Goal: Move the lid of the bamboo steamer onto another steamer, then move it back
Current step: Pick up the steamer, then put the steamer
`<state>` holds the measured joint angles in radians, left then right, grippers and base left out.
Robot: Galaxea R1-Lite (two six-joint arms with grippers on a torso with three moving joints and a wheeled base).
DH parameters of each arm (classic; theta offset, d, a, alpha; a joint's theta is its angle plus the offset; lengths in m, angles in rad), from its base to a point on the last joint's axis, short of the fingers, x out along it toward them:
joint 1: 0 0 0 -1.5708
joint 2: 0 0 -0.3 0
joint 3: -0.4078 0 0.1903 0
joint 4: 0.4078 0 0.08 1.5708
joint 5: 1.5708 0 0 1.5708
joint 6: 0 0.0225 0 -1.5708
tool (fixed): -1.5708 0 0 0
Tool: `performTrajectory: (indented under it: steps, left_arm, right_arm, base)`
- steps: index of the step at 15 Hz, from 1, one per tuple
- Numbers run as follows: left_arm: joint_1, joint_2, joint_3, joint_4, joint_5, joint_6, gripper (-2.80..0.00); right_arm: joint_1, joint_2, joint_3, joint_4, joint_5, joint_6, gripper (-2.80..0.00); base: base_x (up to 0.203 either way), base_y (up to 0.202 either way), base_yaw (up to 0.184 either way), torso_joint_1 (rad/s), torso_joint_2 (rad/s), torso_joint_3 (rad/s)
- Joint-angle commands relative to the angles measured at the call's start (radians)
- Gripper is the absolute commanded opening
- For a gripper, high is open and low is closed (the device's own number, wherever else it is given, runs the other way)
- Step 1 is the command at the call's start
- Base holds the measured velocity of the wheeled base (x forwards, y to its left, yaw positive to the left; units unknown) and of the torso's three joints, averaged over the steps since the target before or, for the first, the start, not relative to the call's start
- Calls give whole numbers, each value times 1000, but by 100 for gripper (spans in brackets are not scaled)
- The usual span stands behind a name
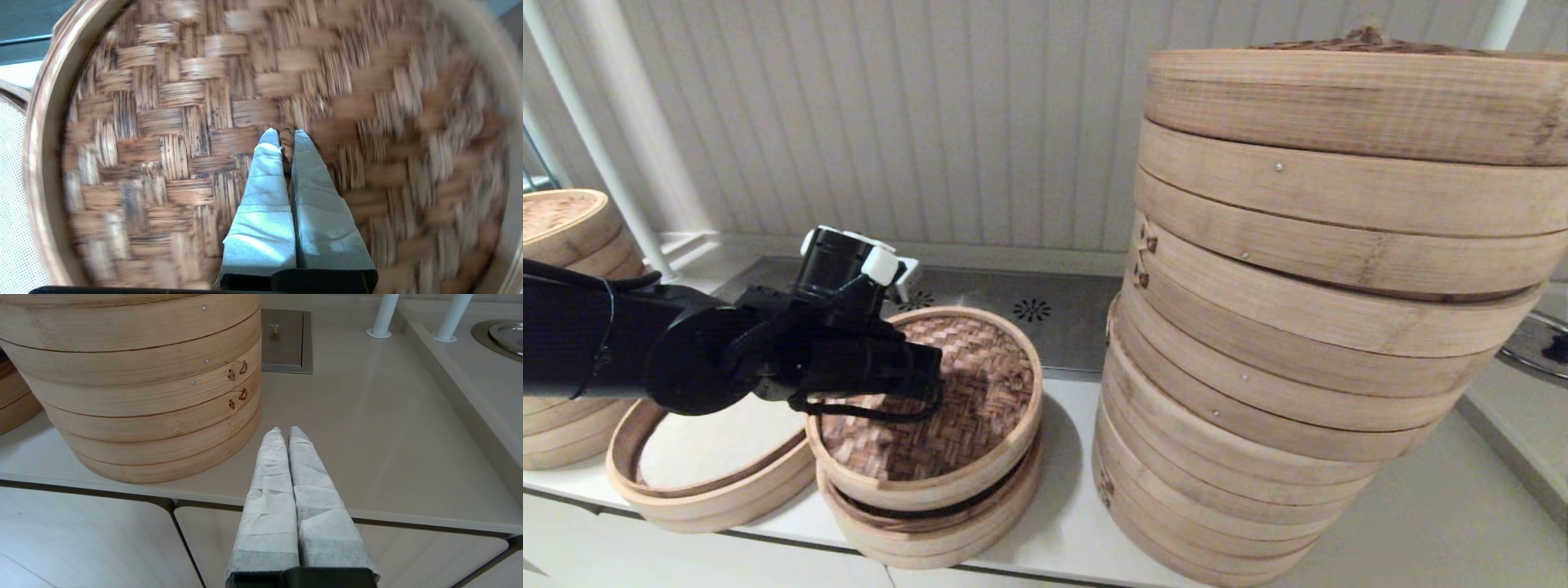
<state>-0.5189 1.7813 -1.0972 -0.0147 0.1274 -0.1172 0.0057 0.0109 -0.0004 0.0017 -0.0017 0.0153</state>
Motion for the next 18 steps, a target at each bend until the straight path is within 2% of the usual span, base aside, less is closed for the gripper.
performTrajectory:
  steps: [1, 8, 12, 14, 18]
  left_arm:
    - [0, -15, 2, 2, 0, 0, -280]
    - [47, -93, 10, 41, -9, 1, -280]
    - [137, -129, 24, 61, -19, 1, -280]
    - [180, -134, 34, 64, -60, 1, -280]
    - [251, -151, 57, 61, -93, 1, -280]
  right_arm:
    - [0, 0, 0, 0, 0, 0, -280]
    - [0, 0, 0, 0, 0, 0, -280]
    - [0, 0, -1, 0, 0, 0, -280]
    - [0, 0, -1, 0, 0, 0, -280]
    - [0, 0, 0, 0, 0, 0, -280]
  base:
    - [0, 0, 0, 0, 0, 0]
    - [0, 0, 0, 0, 0, 0]
    - [0, 0, 0, 0, 0, 0]
    - [0, 0, 0, 0, 0, 0]
    - [0, 0, 0, 0, 0, 0]
